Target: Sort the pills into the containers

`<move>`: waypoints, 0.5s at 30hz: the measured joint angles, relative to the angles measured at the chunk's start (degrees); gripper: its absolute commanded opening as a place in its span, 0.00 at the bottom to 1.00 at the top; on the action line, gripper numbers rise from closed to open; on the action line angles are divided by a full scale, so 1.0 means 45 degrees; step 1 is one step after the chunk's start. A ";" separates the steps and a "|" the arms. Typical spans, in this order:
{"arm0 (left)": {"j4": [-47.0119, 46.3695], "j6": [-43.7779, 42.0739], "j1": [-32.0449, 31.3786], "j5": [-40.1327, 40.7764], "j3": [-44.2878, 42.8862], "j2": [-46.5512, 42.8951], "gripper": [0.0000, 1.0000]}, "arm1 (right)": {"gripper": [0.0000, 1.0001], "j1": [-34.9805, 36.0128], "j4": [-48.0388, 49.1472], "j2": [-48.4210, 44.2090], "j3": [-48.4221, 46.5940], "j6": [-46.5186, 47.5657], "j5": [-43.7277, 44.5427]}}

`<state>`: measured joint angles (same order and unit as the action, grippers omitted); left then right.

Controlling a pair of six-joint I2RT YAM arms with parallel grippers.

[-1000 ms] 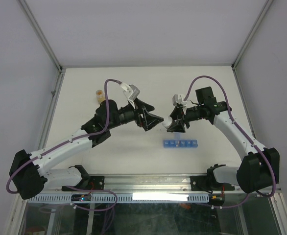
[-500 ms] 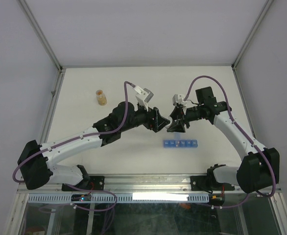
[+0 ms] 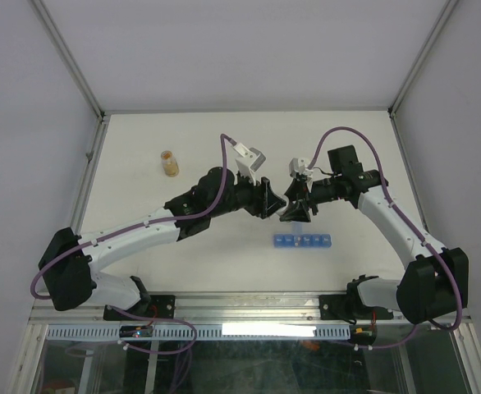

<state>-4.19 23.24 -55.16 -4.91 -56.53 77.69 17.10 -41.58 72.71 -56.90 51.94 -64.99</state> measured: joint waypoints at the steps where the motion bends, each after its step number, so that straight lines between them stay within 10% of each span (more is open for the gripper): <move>1: 0.0019 0.0000 0.0000 -0.0039 -0.0005 0.0005 0.45 | 0.00 0.0000 0.0000 0.0000 0.0000 0.0005 0.0000; 8: 0.0214 -0.0019 0.0024 -0.0180 -0.0083 0.0019 0.00 | 0.05 0.0000 -0.0024 0.0000 0.0000 0.0000 -0.0010; 13: 0.0267 -0.0024 0.0029 -0.0219 -0.0107 0.0024 0.00 | 0.97 0.0000 -0.0034 0.0000 0.0000 -0.0034 -0.0029; 15: 0.0316 -0.0029 0.0029 -0.0316 -0.0107 0.0024 0.00 | 0.99 0.0000 0.0049 0.0000 0.0000 -0.0180 -0.0058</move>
<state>-2.76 23.11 -55.02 -6.33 -57.01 77.80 17.10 -41.36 72.71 -56.90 51.13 -65.25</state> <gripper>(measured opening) 0.419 0.783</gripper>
